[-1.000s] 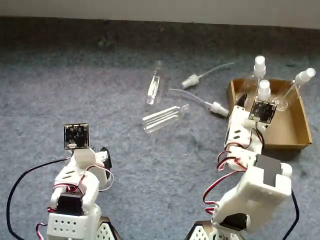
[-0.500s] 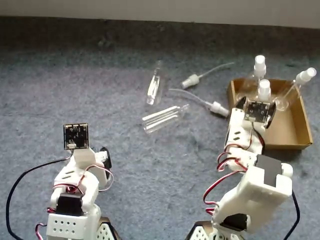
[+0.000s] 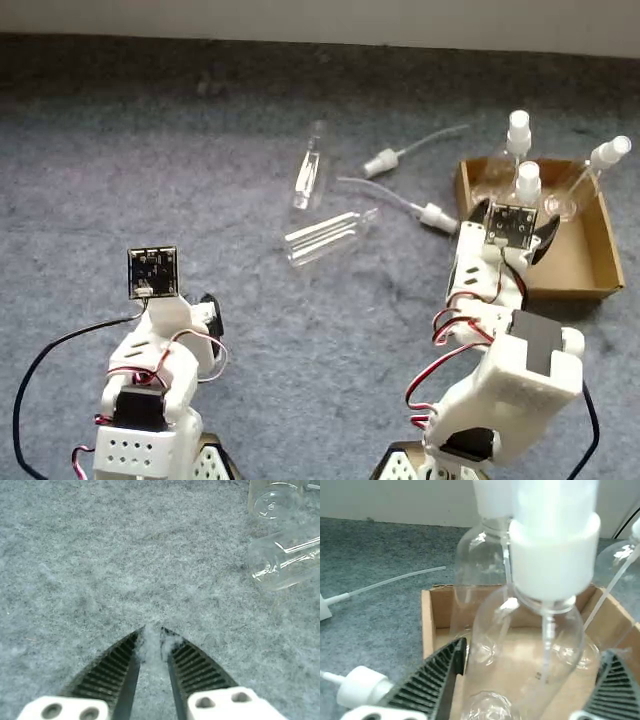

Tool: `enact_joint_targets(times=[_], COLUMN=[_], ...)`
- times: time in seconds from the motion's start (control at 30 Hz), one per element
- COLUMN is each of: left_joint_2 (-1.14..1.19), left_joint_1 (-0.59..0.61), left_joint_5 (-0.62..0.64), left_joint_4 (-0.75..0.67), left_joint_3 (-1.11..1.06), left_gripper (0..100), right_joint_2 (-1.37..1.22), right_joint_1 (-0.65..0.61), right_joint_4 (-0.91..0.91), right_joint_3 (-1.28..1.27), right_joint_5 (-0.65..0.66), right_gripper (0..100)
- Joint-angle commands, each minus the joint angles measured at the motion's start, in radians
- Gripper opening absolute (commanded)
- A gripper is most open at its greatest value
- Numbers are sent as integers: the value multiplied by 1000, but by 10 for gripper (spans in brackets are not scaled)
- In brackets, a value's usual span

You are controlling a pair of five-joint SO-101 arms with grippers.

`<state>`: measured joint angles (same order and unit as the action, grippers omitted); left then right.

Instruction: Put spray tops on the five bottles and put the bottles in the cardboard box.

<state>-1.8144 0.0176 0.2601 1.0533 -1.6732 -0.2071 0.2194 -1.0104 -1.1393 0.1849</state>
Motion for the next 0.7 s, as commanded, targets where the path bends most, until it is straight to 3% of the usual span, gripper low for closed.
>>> enact_joint_targets(times=[0.0,0.17,0.67], left_joint_2=[-5,-5,-5], left_joint_1=[-22,-22,-22], left_joint_5=[3,3,3], left_joint_4=[-21,-20,-18], left_joint_3=[-22,-22,-22], left_gripper=[7,7,7], right_joint_2=[166,374,1004], right_joint_1=[-16,-15,-10], right_joint_4=[-7,30,812], right_joint_3=[-77,-200,-222], right_joint_5=[14,14,11], right_gripper=[358,358,358])
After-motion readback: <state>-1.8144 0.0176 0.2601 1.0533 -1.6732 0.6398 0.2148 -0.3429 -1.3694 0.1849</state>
